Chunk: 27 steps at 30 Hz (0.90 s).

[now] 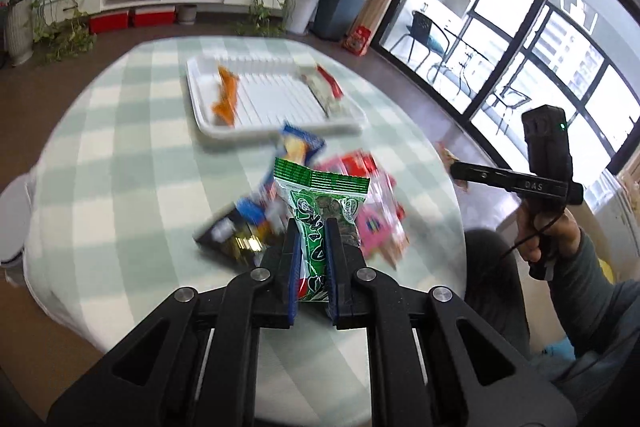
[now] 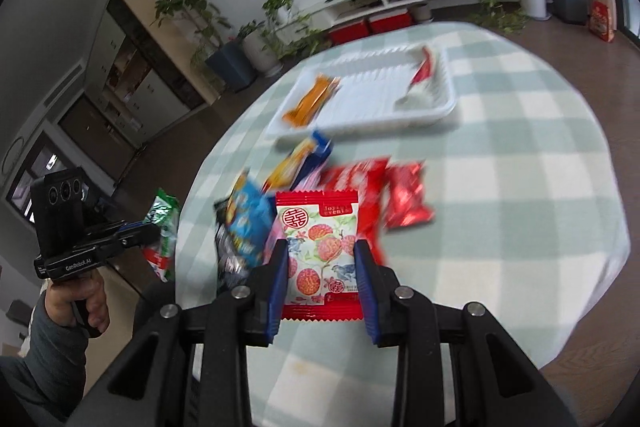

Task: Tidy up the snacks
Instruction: 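Carry the green packet into the tray with the left gripper while the right gripper carries the biscuit packet there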

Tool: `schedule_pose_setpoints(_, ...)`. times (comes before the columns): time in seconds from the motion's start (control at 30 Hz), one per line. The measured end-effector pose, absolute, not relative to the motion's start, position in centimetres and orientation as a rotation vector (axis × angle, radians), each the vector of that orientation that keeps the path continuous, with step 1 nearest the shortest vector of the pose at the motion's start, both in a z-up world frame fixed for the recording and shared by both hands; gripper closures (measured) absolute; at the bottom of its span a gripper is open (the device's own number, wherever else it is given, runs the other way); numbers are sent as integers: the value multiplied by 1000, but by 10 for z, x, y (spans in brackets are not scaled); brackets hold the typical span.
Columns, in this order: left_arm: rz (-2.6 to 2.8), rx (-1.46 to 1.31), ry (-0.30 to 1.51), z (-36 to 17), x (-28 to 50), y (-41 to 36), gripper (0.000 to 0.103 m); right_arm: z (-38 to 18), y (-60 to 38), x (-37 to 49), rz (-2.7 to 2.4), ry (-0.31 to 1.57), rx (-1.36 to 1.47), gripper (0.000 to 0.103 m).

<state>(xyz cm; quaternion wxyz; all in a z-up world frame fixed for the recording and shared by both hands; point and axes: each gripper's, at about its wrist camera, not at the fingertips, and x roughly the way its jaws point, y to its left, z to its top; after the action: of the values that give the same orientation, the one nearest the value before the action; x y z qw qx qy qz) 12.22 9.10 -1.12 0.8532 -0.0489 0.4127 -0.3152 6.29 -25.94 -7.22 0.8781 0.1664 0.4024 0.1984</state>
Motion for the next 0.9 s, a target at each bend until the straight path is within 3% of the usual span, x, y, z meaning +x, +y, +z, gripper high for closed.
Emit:
schedule_pose_setpoints(0.37, -653, -46, 886, 25, 290, 37, 94, -25, -287, 175, 313, 786, 311, 68)
schedule_pose_setpoints(0.67, -570, -7, 1000, -30, 398, -10, 94, -56, -236, 268, 314, 933, 175, 68)
schedule_pose_setpoints(0.9, -550, 15, 1041, -78, 420, -25, 93, -93, -217, 300, 279, 1005, 97, 68)
